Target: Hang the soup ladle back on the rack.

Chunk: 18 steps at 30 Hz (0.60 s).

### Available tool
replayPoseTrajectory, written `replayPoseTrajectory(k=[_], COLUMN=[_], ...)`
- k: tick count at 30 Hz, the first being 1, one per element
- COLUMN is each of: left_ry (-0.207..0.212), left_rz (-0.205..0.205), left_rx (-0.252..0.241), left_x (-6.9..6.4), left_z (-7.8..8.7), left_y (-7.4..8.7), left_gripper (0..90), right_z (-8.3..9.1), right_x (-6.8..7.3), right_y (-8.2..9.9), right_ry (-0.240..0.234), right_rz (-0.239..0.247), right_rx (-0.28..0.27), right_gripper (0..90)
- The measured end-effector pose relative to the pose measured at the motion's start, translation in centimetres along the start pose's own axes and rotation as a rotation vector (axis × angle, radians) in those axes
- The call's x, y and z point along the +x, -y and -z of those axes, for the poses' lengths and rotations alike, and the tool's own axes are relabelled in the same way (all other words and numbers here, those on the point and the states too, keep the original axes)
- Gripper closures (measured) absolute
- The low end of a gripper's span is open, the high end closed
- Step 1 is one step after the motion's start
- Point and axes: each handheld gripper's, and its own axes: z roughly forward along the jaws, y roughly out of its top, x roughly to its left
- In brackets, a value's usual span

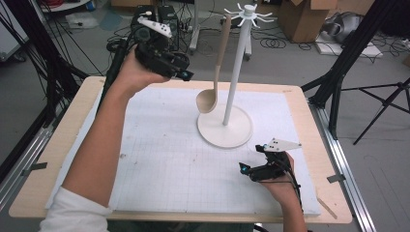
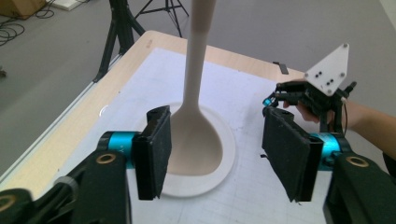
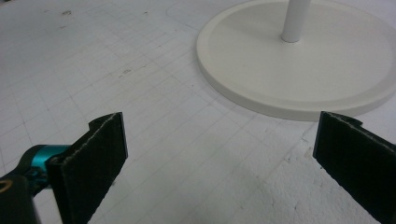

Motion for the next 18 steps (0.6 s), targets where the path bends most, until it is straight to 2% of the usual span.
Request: replayPoseTrajectory(k=[3, 6, 9, 12, 15, 18], left_ry=[0.007, -0.010, -0.022, -0.034, -0.029, -0.051], left_rz=[0.007, 0.013, 0.027, 0.019, 0.017, 0.021], left_rx=[-0.016, -0.029, -0.059, -0.095, -0.124, -0.118], left_x=[-0.4, -0.8, -1.4, -2.5, -3.4, -3.7], left_z=[0.7, 1.3, 1.7, 2.2, 2.8, 3.3], left_y=[2.3, 4.8, 7.3, 9.6, 11.7, 13.5], left_gripper=[36.0, 30.0, 23.5, 16.7, 14.6, 11.9], right_z=[0.0, 0.0, 0.0, 0.0, 0.0, -0.2], right_x=[0.1, 0.1, 0.1, 0.1, 0.1, 0.2], right_y=[0.0, 0.0, 0.0, 0.0, 0.0, 0.0], right_ry=[-0.001, 0.001, 0.001, 0.004, 0.005, 0.004], right_rz=[-0.006, -0.001, -0.005, -0.004, -0.001, 0.002], right_rx=[0.000, 0.003, 0.006, 0.005, 0.007, 0.014], right_gripper=[1.9, 1.9, 1.9, 1.9, 1.9, 1.9])
